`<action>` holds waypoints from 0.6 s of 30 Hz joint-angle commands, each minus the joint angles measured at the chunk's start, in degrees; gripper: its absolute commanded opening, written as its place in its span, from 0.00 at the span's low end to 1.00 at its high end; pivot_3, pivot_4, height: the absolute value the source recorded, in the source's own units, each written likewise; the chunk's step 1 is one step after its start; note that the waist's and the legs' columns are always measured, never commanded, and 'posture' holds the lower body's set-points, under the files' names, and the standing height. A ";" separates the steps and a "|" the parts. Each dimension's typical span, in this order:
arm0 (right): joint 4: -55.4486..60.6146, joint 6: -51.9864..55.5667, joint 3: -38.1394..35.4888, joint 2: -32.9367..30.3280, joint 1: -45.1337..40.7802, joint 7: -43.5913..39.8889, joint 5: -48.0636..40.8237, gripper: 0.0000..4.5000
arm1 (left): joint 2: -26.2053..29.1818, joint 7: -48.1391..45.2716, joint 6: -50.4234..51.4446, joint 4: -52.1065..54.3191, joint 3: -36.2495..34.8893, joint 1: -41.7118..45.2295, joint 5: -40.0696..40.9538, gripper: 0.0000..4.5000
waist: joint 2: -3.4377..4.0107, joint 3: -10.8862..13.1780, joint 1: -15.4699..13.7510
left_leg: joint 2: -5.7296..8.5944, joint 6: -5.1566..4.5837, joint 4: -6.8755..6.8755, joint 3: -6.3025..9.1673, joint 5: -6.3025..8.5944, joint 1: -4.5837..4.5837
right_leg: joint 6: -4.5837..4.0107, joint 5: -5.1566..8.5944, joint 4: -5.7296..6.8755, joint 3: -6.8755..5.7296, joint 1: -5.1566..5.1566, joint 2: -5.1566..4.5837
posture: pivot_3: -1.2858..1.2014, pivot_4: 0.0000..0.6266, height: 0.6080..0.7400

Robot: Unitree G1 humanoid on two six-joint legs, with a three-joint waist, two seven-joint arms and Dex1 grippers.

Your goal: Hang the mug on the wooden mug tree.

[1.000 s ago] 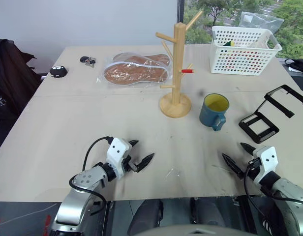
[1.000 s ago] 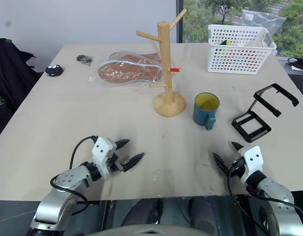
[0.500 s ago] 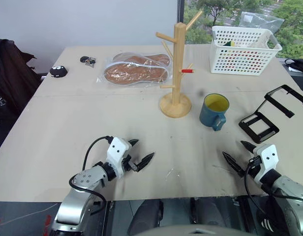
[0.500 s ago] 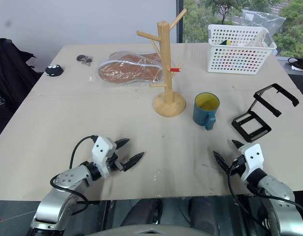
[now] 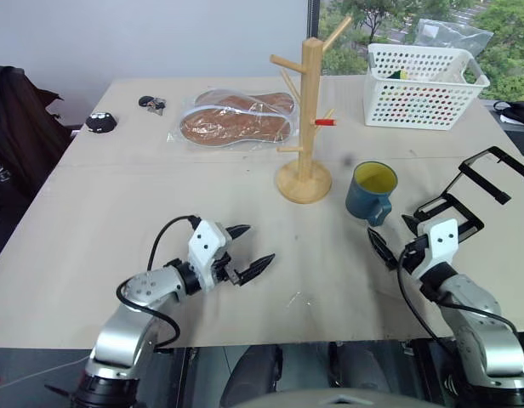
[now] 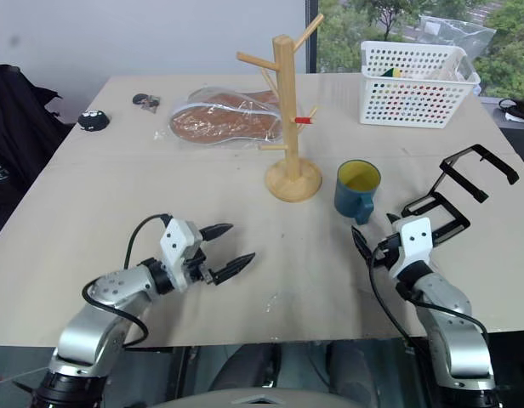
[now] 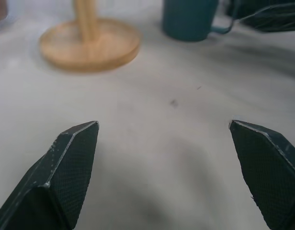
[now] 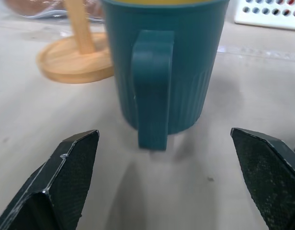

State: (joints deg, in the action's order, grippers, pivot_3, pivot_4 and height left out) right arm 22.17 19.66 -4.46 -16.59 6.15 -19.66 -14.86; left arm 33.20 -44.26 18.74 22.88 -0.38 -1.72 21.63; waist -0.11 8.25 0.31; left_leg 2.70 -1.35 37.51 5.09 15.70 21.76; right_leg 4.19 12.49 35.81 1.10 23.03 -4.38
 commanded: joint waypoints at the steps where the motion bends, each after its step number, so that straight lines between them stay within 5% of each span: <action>1: 3.39 2.37 -0.20 2.42 -1.63 5.39 1.29 0.99 | 2.87 -2.08 3.08 3.91 -2.21 4.34 3.58 1.00 | -0.01 0.01 0.05 | 0.00 0.08 0.00 0.00 -0.05 0.00 | 0.00 0.00 0.00 0.00 0.00 0.00 | 0.52 0.24 1.00; 17: -1.18 2.40 1.67 6.45 -7.17 15.46 11.08 0.99 | 6.47 -4.53 10.37 7.68 -1.65 11.73 9.19 1.00 | -0.01 0.04 0.52 | -0.01 0.17 -0.09 -0.14 -0.10 -0.01 | 0.00 0.00 0.06 0.20 0.13 0.15 | 0.52 0.24 1.00; 18: -1.82 2.27 1.75 6.69 -7.40 15.72 11.46 0.88 | 6.32 -4.47 10.57 7.75 -1.52 12.13 9.21 1.00 | -0.01 0.04 0.53 | -0.01 0.17 -0.09 -0.14 -0.10 -0.01 | 0.00 -0.01 0.06 0.20 0.13 0.16 | 0.52 0.24 1.00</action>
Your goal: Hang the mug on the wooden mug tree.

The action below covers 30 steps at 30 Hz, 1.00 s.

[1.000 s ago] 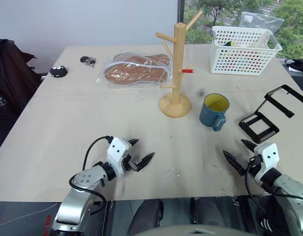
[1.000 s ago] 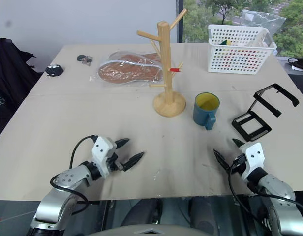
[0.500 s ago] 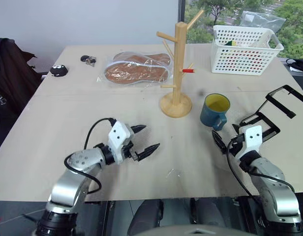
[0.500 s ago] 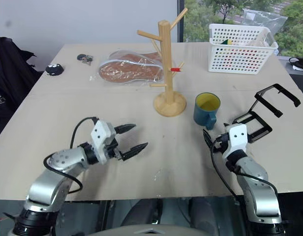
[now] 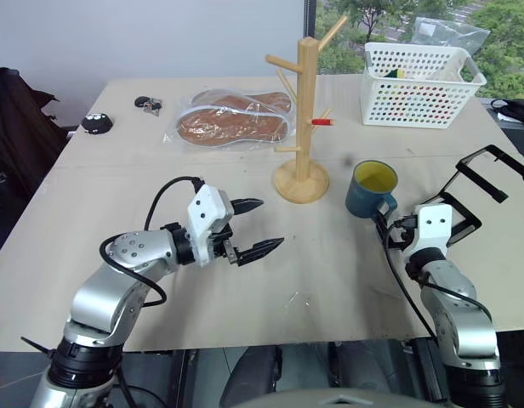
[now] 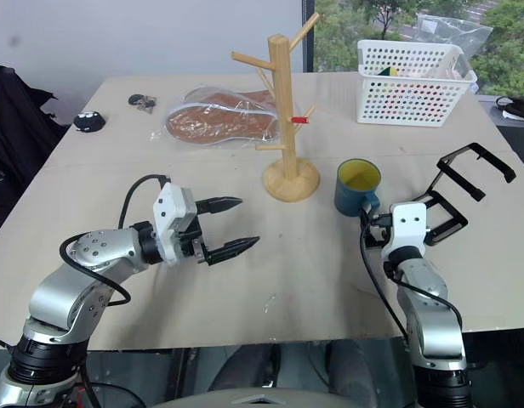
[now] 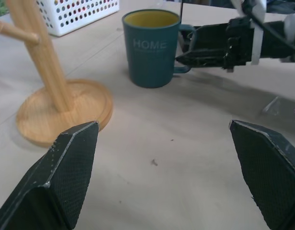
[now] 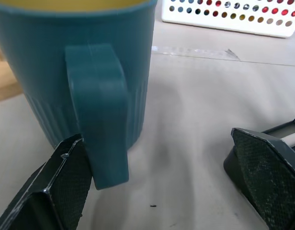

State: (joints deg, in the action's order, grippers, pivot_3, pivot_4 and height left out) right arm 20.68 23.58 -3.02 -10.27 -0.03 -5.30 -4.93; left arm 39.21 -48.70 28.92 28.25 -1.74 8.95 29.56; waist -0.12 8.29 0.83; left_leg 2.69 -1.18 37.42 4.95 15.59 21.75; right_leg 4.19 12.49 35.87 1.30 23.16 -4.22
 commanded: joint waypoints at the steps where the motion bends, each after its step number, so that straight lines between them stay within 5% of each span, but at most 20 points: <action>1: -0.84 -1.70 0.36 0.53 -1.38 1.63 1.86 0.83 | 0.18 0.04 0.53 2.39 -0.10 1.77 1.25 1.00 | 0.00 0.00 0.02 | 0.00 0.01 0.00 0.00 0.00 0.00 | 0.00 0.00 0.01 0.00 0.00 0.01 | 0.52 0.24 1.00; 8: -3.92 -3.80 -0.16 1.28 -2.55 2.23 2.80 0.06 | -0.38 0.42 0.77 2.62 0.41 2.45 0.76 1.00 | 0.00 0.00 0.03 | 0.00 0.02 0.00 -0.01 -0.01 0.00 | -0.01 0.00 0.00 0.04 0.01 0.03 | 0.52 0.24 1.00; 9: -4.40 -4.50 -0.23 1.31 -2.74 2.01 2.71 0.03 | -0.46 0.53 0.76 2.60 0.53 2.54 0.65 1.00 | -0.01 0.01 0.03 | 0.00 0.02 0.00 -0.01 -0.01 0.00 | -0.01 0.00 0.00 0.04 0.01 0.03 | 0.52 0.24 1.00; 17: -7.69 -8.52 -1.72 -1.53 -5.16 -2.16 1.37 0.03 | -0.78 1.22 0.17 1.83 0.05 2.67 0.13 1.00 | 0.00 0.02 0.05 | 0.00 0.03 0.00 -0.01 -0.02 0.00 | -0.01 0.00 0.01 0.06 0.01 0.06 | 0.52 0.24 1.00; 22: -5.89 -7.48 -2.09 -10.71 -12.28 -15.99 -5.13 0.03 | -3.67 2.80 -1.79 1.32 -2.49 -0.39 1.48 1.00 | 0.00 0.09 0.36 | 0.00 0.01 0.02 -0.12 -0.02 -0.01 | 0.00 -0.01 0.00 0.17 0.01 0.04 | 0.52 0.24 1.00; 30: -11.41 -8.14 3.19 -29.38 -31.90 -42.42 -9.28 0.03 | -16.82 8.56 -12.11 3.54 -7.72 -6.06 5.10 1.00 | -0.09 0.24 0.09 | -0.12 -0.09 0.03 -0.15 0.05 0.01 | -0.01 -0.02 -0.04 0.15 0.02 0.06 | 0.52 0.24 1.00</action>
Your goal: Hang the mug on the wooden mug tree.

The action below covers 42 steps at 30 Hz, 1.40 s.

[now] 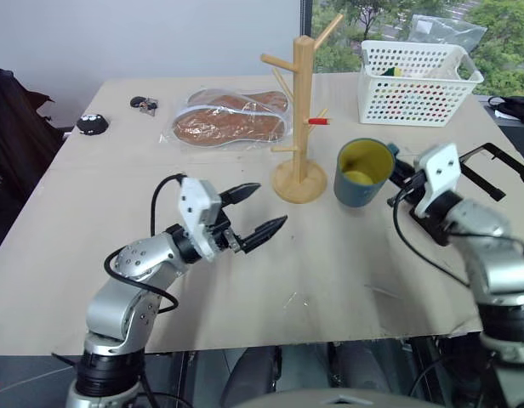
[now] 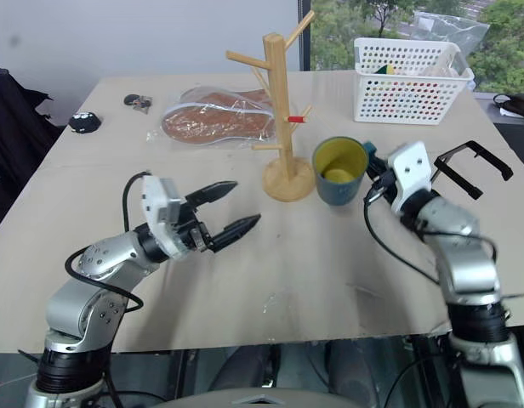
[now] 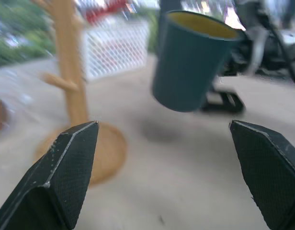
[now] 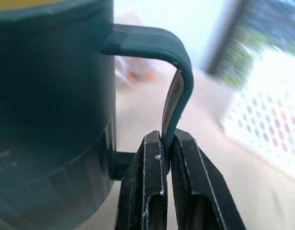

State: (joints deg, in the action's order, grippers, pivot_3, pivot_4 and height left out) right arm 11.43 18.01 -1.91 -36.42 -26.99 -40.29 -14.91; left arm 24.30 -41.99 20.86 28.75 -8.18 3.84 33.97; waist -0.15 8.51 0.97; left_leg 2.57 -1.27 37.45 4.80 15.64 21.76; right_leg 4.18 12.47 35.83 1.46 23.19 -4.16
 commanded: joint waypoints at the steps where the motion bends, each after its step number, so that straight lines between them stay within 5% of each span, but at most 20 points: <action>1: -4.65 -3.19 3.43 -4.36 -8.90 -9.90 1.31 0.03 | -3.64 3.02 -4.78 3.80 -1.56 -1.83 1.41 1.00 | -0.11 0.05 -0.07 | 0.01 0.00 0.00 0.01 0.00 0.00 | 0.00 0.00 0.00 -0.01 0.00 0.00 | 0.52 0.24 1.00; 8: -15.06 -5.71 10.79 -6.61 -25.49 -22.98 4.58 0.03 | -7.94 5.33 -7.24 6.47 -1.88 -6.20 4.68 1.00 | -0.33 0.21 -0.22 | -0.03 0.10 0.03 0.02 -0.06 0.10 | -0.01 -0.01 -0.02 -0.03 0.06 -0.03 | 0.52 0.24 1.00; 15: -17.49 -4.09 16.30 -3.85 -32.82 -25.11 10.03 0.03 | -6.59 4.37 -10.20 6.75 -0.15 -8.20 2.34 1.00 | -0.35 0.22 -0.30 | 0.00 0.12 0.04 -0.02 -0.07 0.32 | -0.02 -0.01 -0.01 0.01 0.31 -0.09 | 0.52 0.24 1.00; 33: -10.63 6.34 16.16 -8.21 -34.85 -27.73 13.95 0.03 | -5.62 4.61 -10.79 4.40 1.65 -3.14 2.01 1.00 | -0.33 0.24 -0.25 | 0.03 0.13 0.02 -0.03 -0.07 0.49 | -0.02 -0.02 0.01 0.00 0.53 -0.12 | 0.52 0.24 1.00; 42: -15.61 6.27 18.74 -5.15 -39.33 -22.86 19.28 0.03 | -5.51 4.06 -11.17 2.89 2.09 -1.70 1.89 1.00 | -0.33 0.24 -0.23 | 0.03 0.13 0.03 -0.03 -0.07 0.49 | -0.02 -0.03 0.03 -0.01 0.54 -0.11 | 0.52 0.24 1.00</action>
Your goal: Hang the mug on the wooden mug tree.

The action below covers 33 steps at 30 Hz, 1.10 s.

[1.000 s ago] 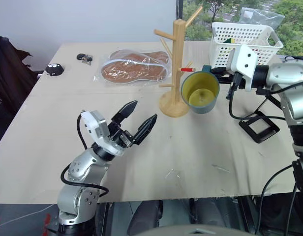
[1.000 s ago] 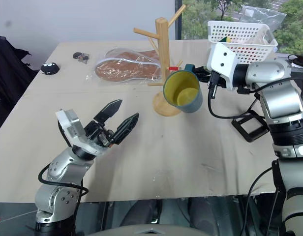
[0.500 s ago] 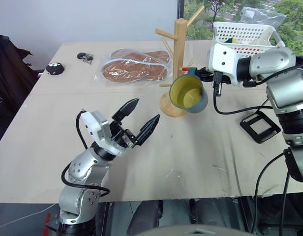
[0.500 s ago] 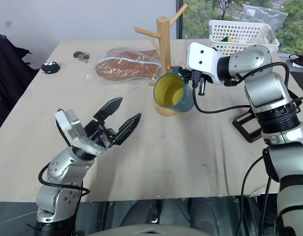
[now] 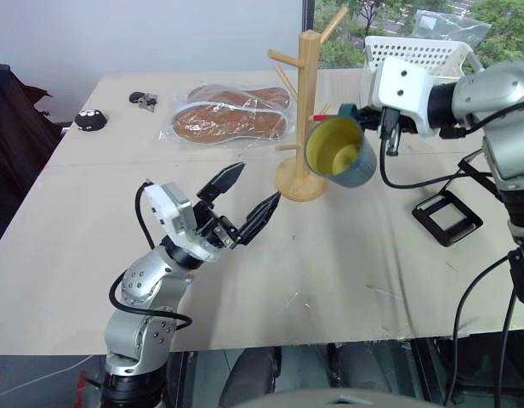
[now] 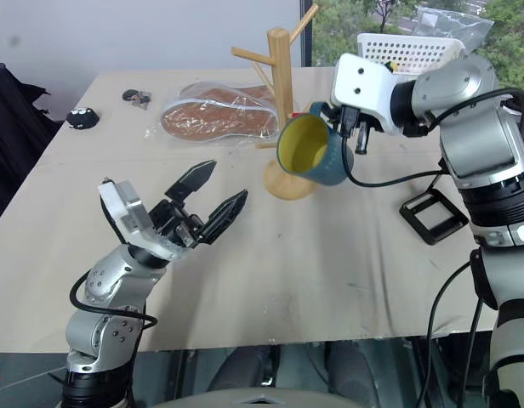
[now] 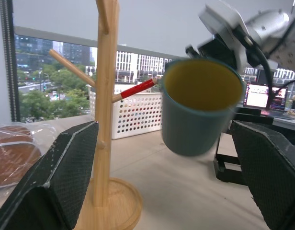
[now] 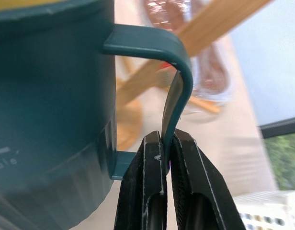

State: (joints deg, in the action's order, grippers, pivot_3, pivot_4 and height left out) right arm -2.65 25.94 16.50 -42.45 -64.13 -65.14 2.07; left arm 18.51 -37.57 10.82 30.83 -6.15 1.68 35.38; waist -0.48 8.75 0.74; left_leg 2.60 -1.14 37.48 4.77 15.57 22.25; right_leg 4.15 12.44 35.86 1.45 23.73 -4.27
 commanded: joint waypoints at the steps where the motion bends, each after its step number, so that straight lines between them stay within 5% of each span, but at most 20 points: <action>1: -2.35 -2.15 0.62 1.38 -2.58 2.51 2.86 0.03 | 0.28 -0.38 -1.17 0.71 0.10 0.54 0.43 1.00 | 0.00 0.00 0.01 | 0.00 0.00 0.00 0.00 0.00 0.00 | 0.00 0.00 0.00 0.00 0.00 0.00 | 0.52 0.24 1.00; 15: -8.82 -9.22 2.14 5.40 -3.58 5.89 8.22 0.03 | -0.19 0.25 -1.97 0.40 0.65 0.44 -0.64 1.00 | 0.00 0.00 0.01 | 0.02 0.01 0.00 0.00 -0.01 0.02 | 0.00 0.00 0.01 0.00 0.02 -0.01 | 0.52 0.24 1.00; 24: -10.78 -10.67 0.48 4.86 -3.77 7.46 9.29 0.98 | 0.12 0.41 -2.01 -0.22 0.80 1.19 -0.58 1.00 | 0.00 0.00 0.03 | 0.02 0.02 0.00 0.00 -0.01 0.02 | 0.00 0.00 0.01 0.00 0.03 0.00 | 0.52 0.24 1.00; 33: -1.53 5.79 -12.34 0.82 4.15 2.99 -4.93 0.99 | 2.82 1.89 -0.40 0.32 0.84 -1.19 -3.53 1.00 | -0.01 -0.01 -0.35 | 0.02 0.01 0.01 0.12 -0.01 0.13 | 0.00 0.00 -0.04 -0.10 0.03 -0.02 | 0.52 0.24 1.00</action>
State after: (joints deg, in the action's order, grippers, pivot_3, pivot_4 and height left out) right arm -7.84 28.56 8.41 -40.30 -61.51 -61.16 0.68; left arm 20.67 -36.27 10.12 29.68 -4.96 1.19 32.92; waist -0.49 8.75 0.38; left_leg 2.62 -1.13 37.49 4.88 15.57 22.38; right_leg 4.15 12.44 35.82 1.35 23.76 -4.29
